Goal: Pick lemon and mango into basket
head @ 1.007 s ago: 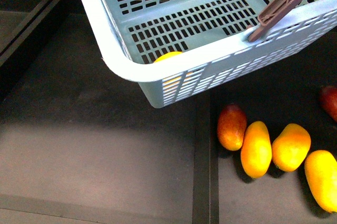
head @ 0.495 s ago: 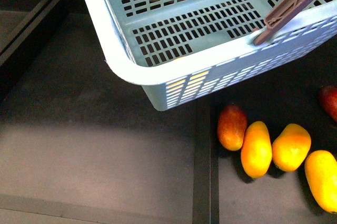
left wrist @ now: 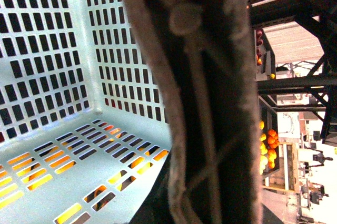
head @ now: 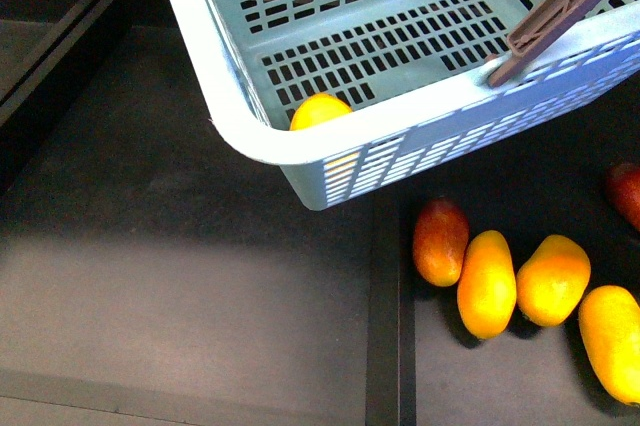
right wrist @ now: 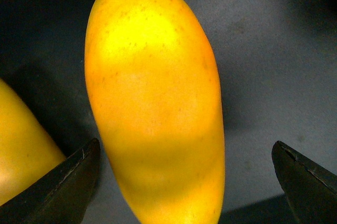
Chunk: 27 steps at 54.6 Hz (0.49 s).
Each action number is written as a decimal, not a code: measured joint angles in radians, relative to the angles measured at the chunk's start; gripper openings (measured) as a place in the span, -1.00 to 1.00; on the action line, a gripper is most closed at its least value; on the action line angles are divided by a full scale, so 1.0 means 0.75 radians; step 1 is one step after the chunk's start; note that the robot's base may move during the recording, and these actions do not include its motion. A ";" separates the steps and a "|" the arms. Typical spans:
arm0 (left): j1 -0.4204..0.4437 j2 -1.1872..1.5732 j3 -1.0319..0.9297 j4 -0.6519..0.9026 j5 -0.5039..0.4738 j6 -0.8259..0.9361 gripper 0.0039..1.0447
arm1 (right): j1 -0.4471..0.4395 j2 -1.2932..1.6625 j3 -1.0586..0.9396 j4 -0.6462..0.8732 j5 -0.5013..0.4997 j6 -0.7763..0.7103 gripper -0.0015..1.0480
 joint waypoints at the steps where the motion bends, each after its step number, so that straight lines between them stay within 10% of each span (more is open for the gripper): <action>1: 0.000 0.000 0.000 0.000 -0.001 0.001 -0.91 | 0.004 0.010 0.008 0.006 0.001 0.017 0.83; 9: 0.000 0.000 0.000 -0.001 -0.003 0.002 -0.91 | 0.022 0.075 0.058 0.035 0.036 0.107 0.81; 27: 0.000 0.000 0.000 -0.001 -0.001 0.001 -0.91 | -0.001 -0.023 0.043 -0.073 -0.026 0.162 0.05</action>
